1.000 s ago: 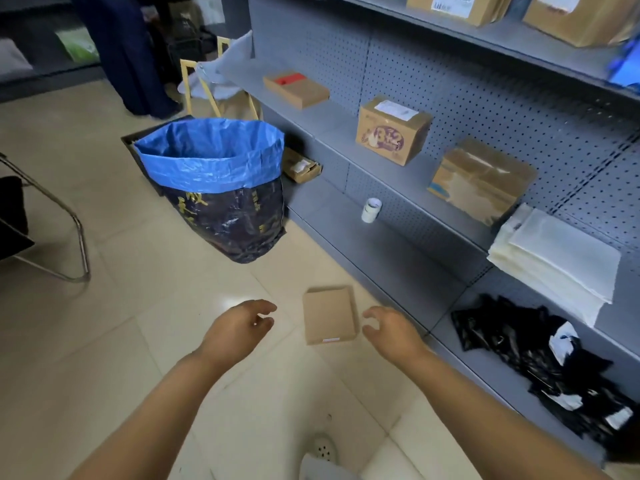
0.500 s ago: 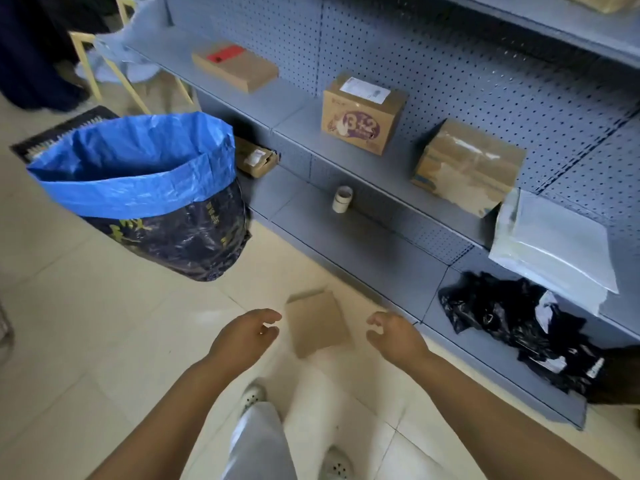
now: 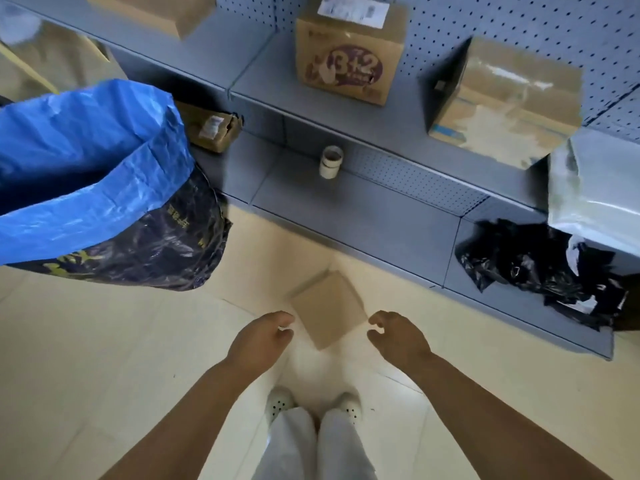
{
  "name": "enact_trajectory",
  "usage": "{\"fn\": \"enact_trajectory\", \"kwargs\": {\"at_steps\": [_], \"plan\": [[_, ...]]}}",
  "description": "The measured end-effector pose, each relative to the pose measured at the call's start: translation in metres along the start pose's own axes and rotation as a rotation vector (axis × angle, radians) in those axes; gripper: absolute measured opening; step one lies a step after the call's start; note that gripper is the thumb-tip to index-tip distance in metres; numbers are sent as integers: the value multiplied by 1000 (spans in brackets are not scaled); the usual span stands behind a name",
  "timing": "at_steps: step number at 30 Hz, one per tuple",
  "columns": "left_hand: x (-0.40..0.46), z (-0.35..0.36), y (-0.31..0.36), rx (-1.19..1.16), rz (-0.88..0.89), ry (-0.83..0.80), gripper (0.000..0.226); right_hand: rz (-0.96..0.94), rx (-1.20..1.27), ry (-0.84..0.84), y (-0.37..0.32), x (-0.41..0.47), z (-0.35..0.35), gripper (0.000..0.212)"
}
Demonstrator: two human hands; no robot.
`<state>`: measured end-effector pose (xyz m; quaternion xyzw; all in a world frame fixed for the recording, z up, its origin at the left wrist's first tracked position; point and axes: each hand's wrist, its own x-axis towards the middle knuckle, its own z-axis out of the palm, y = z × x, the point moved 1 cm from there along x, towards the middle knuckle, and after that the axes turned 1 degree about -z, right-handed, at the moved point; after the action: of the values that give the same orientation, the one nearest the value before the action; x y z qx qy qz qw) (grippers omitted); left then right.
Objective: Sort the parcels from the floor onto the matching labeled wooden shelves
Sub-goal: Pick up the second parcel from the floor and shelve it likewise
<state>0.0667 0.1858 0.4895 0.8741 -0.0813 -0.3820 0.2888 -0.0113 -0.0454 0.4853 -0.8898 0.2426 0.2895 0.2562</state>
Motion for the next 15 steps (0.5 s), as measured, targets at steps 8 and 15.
{"fn": "enact_trajectory", "kwargs": {"at_steps": [8, 15], "plan": [[132, 87, -75, -10, -80, -99, 31, 117, -10, -105, 60, 130, 89, 31], [258, 176, -173, -48, -190, -65, 27, 162, -13, -146, 117, 261, 180, 33]]}}
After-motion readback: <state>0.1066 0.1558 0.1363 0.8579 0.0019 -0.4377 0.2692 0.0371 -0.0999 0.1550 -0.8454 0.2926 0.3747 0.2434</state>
